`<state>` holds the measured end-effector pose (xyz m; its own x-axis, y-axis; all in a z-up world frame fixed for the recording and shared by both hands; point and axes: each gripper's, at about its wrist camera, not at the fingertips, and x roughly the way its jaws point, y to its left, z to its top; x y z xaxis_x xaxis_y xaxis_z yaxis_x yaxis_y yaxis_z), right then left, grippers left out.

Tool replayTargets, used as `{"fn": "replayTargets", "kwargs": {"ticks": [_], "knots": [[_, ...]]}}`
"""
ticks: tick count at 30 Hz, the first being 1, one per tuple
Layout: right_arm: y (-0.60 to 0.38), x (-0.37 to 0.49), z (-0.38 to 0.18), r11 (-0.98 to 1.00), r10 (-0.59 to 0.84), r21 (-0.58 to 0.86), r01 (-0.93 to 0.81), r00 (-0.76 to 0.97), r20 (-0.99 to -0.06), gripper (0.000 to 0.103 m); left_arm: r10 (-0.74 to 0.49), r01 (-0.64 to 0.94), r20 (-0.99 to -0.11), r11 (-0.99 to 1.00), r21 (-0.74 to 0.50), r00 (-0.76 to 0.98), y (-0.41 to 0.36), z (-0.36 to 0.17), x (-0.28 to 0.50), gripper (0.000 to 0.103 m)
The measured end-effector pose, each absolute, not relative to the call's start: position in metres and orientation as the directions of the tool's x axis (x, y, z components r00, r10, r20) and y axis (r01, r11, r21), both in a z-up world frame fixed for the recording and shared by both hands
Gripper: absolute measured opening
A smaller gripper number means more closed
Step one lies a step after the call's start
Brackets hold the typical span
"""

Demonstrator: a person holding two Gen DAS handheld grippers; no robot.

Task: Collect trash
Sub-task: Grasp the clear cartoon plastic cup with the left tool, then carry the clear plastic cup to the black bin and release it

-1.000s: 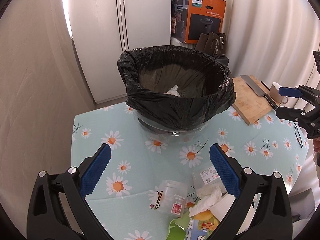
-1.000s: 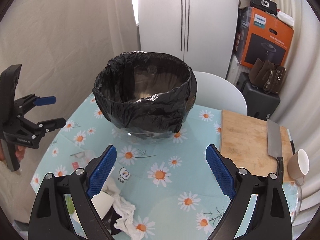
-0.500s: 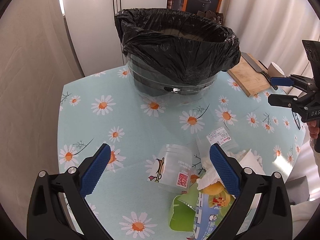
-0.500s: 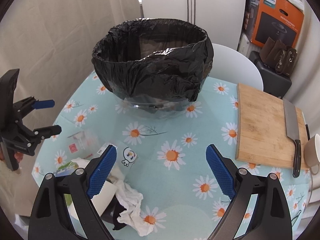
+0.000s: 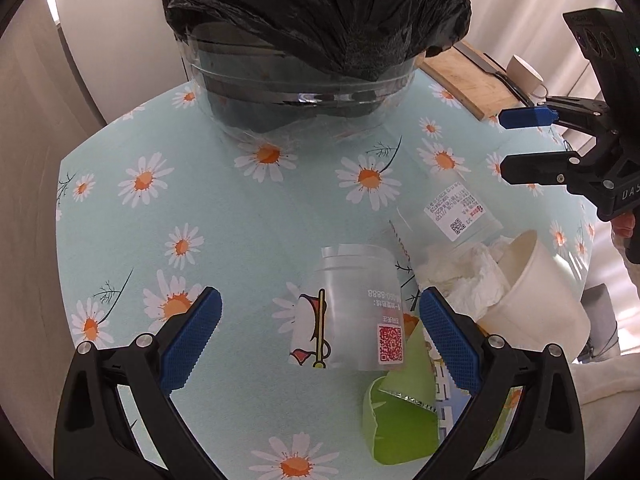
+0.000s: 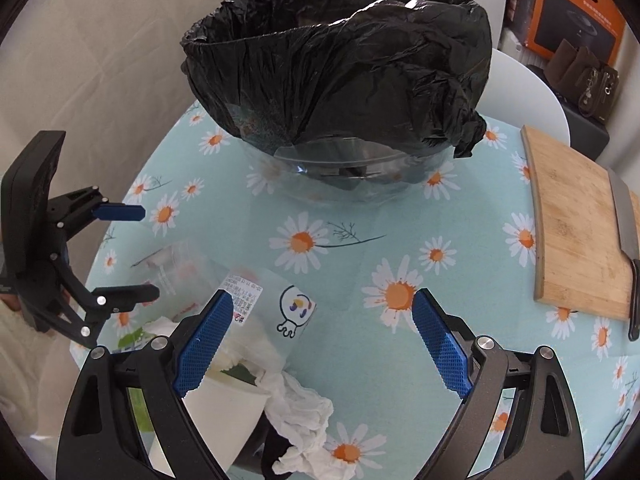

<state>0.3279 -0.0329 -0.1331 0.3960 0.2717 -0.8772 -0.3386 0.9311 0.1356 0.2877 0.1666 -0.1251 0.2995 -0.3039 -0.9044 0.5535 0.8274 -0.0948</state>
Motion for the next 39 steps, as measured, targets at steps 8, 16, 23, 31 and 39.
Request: {"fn": "replayTargets", "kwargs": {"ticks": [8, 16, 23, 31, 39], "knots": [[-0.008, 0.340, -0.158, 0.922, 0.300, 0.189, -0.339, 0.316, -0.900, 0.086, -0.326, 0.614, -0.924, 0.776, -0.141, 0.201, 0.165, -0.150, 0.302, 0.097], [0.004, 0.352, -0.185, 0.900, 0.371, 0.302, -0.315, 0.187, -0.910, 0.083, -0.367, 0.635, -0.921, 0.744, -0.206, 0.131, 0.160, -0.161, 0.304, 0.086], [0.000, 0.349, -0.186, 0.873, 0.440, 0.386, -0.298, 0.138, -0.887, 0.057, -0.383, 0.638, -0.922, 0.723, -0.264, 0.053, 0.157, -0.164, 0.297, 0.061], [-0.016, 0.341, -0.176, 0.863, 0.461, 0.400, -0.309, 0.154, -0.874, 0.042, -0.344, 0.607, -0.930, 0.769, -0.202, 0.127, 0.166, -0.146, 0.289, 0.060], [-0.041, 0.333, -0.161, 0.857, 0.485, 0.421, -0.297, 0.190, -0.854, 0.040, -0.307, 0.559, -0.931, 0.815, -0.150, 0.198, 0.171, -0.125, 0.279, 0.060]]}}
